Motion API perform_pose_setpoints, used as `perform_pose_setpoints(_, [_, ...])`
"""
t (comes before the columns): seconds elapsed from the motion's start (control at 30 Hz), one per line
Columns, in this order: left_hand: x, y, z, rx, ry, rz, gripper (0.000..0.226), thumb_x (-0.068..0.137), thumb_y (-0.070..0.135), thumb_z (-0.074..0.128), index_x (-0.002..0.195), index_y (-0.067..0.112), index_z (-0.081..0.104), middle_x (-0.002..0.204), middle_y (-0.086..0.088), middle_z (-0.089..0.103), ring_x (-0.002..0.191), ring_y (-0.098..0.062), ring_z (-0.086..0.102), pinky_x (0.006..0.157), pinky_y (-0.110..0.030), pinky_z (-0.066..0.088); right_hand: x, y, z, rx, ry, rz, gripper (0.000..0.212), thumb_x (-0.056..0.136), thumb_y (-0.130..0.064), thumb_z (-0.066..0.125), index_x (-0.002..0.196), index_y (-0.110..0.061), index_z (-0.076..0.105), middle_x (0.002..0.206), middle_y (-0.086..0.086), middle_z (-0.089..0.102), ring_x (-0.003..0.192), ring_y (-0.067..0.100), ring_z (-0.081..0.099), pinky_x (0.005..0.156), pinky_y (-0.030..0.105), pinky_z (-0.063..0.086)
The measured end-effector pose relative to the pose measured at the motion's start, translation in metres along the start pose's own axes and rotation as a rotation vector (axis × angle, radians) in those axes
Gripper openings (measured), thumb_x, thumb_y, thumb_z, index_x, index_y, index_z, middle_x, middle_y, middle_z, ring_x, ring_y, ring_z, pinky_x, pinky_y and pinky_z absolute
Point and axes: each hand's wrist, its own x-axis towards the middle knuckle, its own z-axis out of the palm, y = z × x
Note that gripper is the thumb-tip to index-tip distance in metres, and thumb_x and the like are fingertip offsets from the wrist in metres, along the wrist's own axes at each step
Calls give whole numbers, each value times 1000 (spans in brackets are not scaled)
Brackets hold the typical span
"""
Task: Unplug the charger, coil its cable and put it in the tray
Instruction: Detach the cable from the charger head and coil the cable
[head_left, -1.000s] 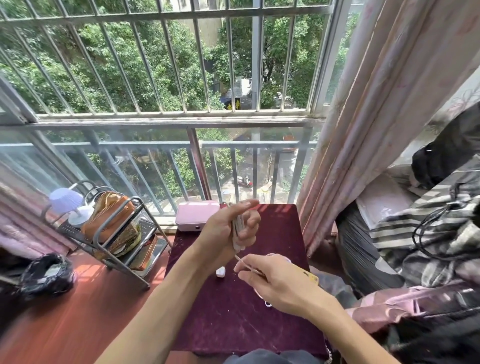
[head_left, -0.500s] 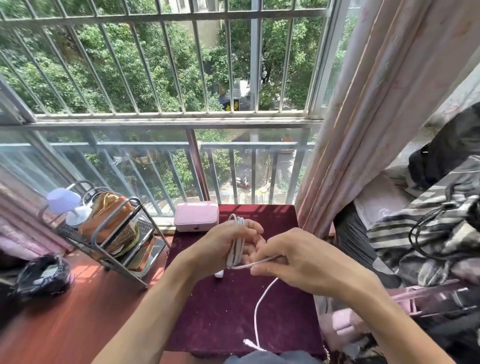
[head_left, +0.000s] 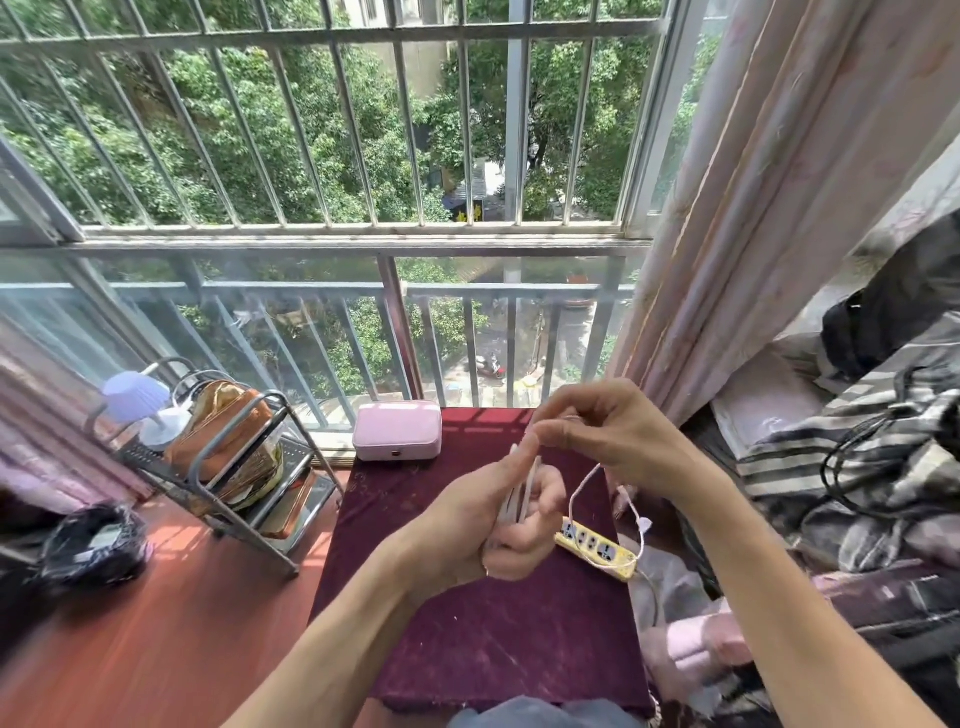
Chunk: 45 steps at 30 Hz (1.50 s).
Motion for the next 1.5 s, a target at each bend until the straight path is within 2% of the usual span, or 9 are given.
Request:
perform_pose_setpoints(0.07, [0, 1, 6, -7, -28, 17, 49, 102, 49, 28, 87, 10, 54, 46, 2, 24, 38, -11, 27, 40, -22, 22, -2, 7, 6, 85, 48, 3, 18, 87, -35, 76, 92, -19, 82, 83, 44, 64, 70, 45, 62, 70, 49, 46])
perform_pose_setpoints(0.23, [-5, 2, 14, 149, -121, -15, 19, 108, 20, 39, 116, 7, 51, 63, -5, 39, 55, -14, 52, 59, -23, 44, -7, 16, 18, 286, 98, 8, 12, 84, -29, 76, 84, -17, 80, 73, -12, 74, 64, -4, 62, 65, 8, 48])
perform_pose_setpoints(0.37, [-1, 5, 15, 0, -131, 3, 16, 102, 25, 52, 105, 9, 51, 58, 7, 33, 45, -4, 31, 46, -21, 21, -5, 18, 27, 331, 191, 24, 16, 82, -37, 78, 82, -22, 83, 73, 28, 63, 62, 26, 50, 59, 25, 40])
perform_pose_setpoints(0.53, [12, 18, 7, -359, -27, 170, 59, 99, 62, 27, 73, 13, 46, 44, 7, 19, 34, -9, 10, 40, -25, -1, 0, 35, 56, 371, 266, 110, 37, 106, -2, 52, 91, -21, 80, 81, -8, 78, 76, 7, 72, 76, 22, 57])
perform_pose_setpoints(0.73, [13, 22, -9, -239, 175, 198, 49, 103, 47, 28, 68, 17, 43, 43, 7, 17, 32, -10, 13, 37, -23, 8, -4, 62, 83, 237, 255, 188, 45, 111, -5, 49, 92, -37, 76, 93, 7, 70, 90, 27, 65, 86, 65, 53])
perform_pose_setpoints(0.93, [9, 21, -17, -165, 253, 292, 36, 108, 32, 31, 83, 11, 47, 50, 6, 24, 40, -9, 17, 45, -25, 13, -23, 68, 90, -114, 123, 218, 46, 108, -23, 46, 78, -52, 66, 60, -27, 63, 51, -4, 54, 53, 11, 42])
perform_pose_setpoints(1.03, [13, 19, -23, -72, 410, 294, 27, 106, 23, 36, 85, 10, 47, 52, 4, 30, 41, -8, 26, 46, -23, 21, -35, 63, 91, -278, 24, 231, 36, 105, -43, 44, 70, -46, 51, 54, -23, 50, 46, 2, 40, 51, 18, 32])
perform_pose_setpoints(1.2, [20, 12, -41, 114, 652, 196, 25, 108, 12, 34, 87, 7, 47, 55, -2, 40, 45, -15, 43, 55, -27, 34, -49, 45, 80, -597, -148, 174, 39, 108, -49, 42, 108, -20, 68, 91, -2, 76, 81, 15, 69, 77, 43, 55])
perform_pose_setpoints(1.5, [-3, -3, -46, 656, 421, -66, 20, 104, 26, 50, 96, 13, 64, 80, 2, 67, 72, -5, 62, 70, -16, 50, -43, -1, 38, -700, -180, 108, 28, 97, -54, 63, 98, -31, 79, 76, -17, 57, 74, 2, 52, 70, 25, 43])
